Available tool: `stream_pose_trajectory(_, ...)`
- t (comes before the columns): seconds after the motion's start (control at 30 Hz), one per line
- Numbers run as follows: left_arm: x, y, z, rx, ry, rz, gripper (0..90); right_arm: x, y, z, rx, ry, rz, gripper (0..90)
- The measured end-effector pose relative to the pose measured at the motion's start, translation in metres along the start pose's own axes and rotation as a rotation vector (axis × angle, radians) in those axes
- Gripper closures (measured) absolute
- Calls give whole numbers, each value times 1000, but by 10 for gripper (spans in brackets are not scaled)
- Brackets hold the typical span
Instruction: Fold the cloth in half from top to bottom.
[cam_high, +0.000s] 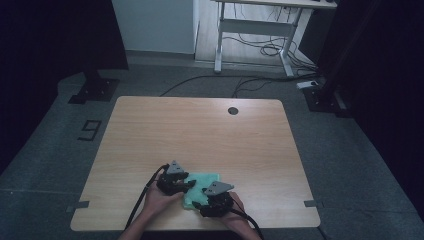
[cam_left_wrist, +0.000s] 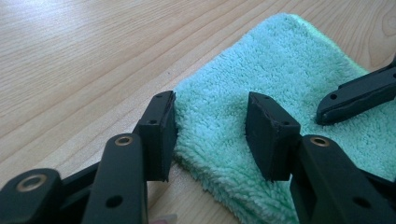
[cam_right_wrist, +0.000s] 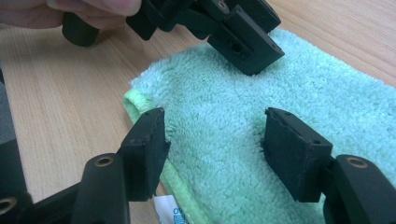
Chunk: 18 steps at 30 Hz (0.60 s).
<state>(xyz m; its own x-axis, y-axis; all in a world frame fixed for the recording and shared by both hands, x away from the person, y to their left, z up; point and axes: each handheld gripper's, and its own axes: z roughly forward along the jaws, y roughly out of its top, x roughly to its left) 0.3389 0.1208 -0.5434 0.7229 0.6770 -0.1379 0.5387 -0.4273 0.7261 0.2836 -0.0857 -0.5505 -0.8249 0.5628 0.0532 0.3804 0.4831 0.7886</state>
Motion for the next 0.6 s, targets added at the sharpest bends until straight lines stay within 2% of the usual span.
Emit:
stream_pose_trajectory(0.1,1,3,2,8,1,4,535,-1,-1,1,-3,-8,-15,402)
stream_pose_trajectory(0.27,4,12,11,9,4,7,536,-10,1,1,3,-14,-3,421)
stream_pose_trajectory(0.6,16,41,38,13,14,17,536,-48,6,4,4,-43,35,446)
